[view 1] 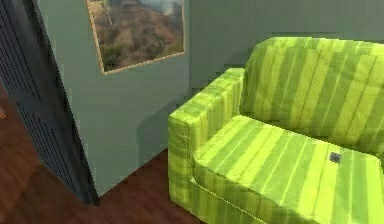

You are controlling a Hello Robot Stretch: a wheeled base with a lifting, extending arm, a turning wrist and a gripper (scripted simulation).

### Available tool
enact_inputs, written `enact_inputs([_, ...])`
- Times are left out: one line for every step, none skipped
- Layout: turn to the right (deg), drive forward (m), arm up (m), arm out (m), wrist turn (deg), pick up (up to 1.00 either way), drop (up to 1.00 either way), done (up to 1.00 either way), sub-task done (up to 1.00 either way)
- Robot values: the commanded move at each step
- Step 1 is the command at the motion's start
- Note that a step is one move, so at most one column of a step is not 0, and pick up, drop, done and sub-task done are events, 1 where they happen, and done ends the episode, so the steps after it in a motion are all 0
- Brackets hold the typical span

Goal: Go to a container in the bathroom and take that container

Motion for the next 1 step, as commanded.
enact_inputs([-45.0,0.0,0.0,0.0,0.0,0.0,0.0,0.0,0.0])
